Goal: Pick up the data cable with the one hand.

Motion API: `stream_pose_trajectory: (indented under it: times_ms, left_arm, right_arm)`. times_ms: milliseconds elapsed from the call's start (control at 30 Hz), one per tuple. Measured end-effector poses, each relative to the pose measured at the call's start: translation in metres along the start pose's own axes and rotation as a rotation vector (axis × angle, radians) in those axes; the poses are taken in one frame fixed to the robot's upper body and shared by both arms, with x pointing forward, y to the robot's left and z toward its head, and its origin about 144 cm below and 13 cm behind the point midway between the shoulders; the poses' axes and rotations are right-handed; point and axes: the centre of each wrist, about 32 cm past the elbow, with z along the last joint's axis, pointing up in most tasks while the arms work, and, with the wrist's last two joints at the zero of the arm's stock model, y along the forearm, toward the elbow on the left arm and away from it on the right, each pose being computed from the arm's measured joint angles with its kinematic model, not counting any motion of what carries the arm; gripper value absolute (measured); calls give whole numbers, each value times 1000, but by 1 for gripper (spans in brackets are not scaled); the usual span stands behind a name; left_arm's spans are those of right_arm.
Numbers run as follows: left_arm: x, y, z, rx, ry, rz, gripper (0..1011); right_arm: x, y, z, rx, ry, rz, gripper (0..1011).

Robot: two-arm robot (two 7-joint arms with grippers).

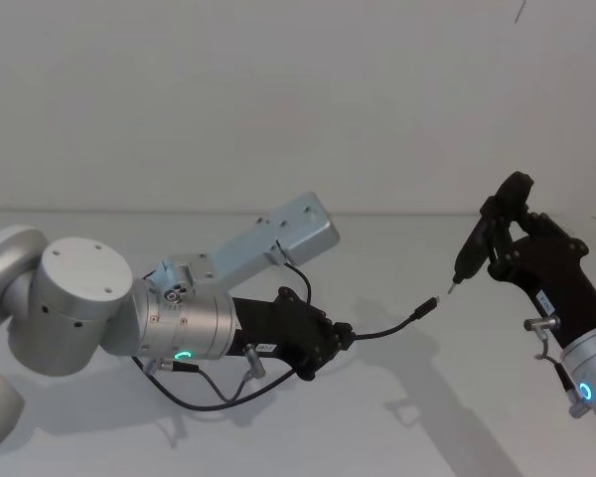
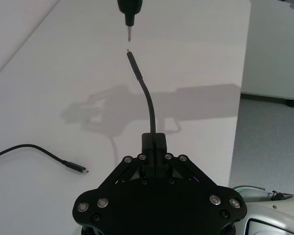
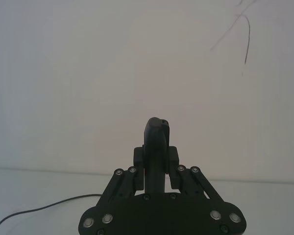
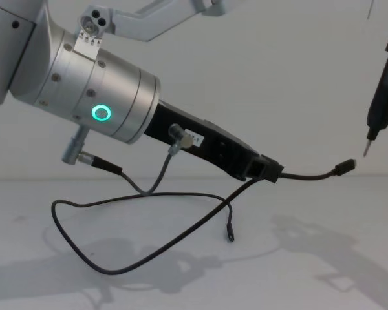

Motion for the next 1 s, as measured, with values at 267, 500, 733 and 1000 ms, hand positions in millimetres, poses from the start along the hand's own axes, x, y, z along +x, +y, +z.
stream_pose_trajectory:
  times_ms: [267, 500, 733, 1000]
  left_arm:
    - [1, 2, 0, -8, -5, -9, 32]
    - [1, 3, 0, -11, -8, -12, 32]
    - [1, 4, 0, -14, -9, -15, 32]
    - [2, 4, 1, -16, -10, -17, 32]
  right_arm:
    - [2, 3, -2, -19, 41, 4, 279]
    - [3, 4, -1, -24, 61, 7, 279]
    - [3, 2, 2, -22, 65, 12, 279]
    - [4, 0, 4, -26, 64, 15, 279]
